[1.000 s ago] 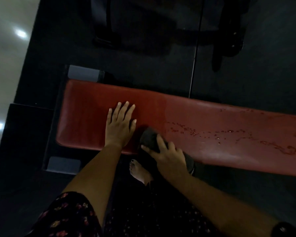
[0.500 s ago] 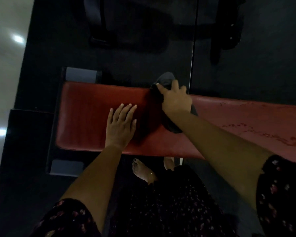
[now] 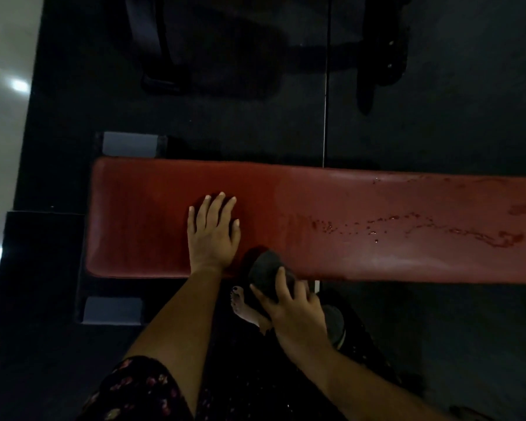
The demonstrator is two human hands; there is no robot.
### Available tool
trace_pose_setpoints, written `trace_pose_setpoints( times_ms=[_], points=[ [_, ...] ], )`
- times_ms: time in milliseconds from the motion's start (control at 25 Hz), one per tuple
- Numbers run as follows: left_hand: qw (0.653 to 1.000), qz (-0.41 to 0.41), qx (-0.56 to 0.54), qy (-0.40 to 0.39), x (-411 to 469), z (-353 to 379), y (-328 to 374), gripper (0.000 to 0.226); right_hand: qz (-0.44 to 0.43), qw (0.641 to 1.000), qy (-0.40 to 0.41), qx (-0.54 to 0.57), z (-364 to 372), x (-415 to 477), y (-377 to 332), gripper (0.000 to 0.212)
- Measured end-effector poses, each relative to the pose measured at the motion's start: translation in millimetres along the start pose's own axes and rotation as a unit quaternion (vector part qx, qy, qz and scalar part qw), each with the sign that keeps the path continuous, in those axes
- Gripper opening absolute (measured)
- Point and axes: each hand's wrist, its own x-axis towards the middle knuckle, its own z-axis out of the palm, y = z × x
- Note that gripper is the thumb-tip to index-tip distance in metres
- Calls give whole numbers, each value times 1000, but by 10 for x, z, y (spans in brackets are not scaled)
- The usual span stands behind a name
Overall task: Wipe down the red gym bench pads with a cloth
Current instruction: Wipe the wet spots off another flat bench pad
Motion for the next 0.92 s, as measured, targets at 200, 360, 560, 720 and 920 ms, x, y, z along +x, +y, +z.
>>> trace_pose_setpoints(
  times_ms=[200,360,560,720,920],
  points=[
    [1000,3,13,18,14,49,-23,49,-31,996,73,32,31,-93,197,35],
    [996,23,48,65,3,139,-62,47,27,993,116,12,-290,512,479,47],
    [991,97,49,78,59,76,0,52,84,994,69,0,-813,1608,865,58],
    [994,84,46,48,231,22,182,51,160,986,28,29,-932,1919,1096,57],
    [996,55,50,-57,359,17,285,54,127,991,12,40,-671,1287,862,65]
  ],
)
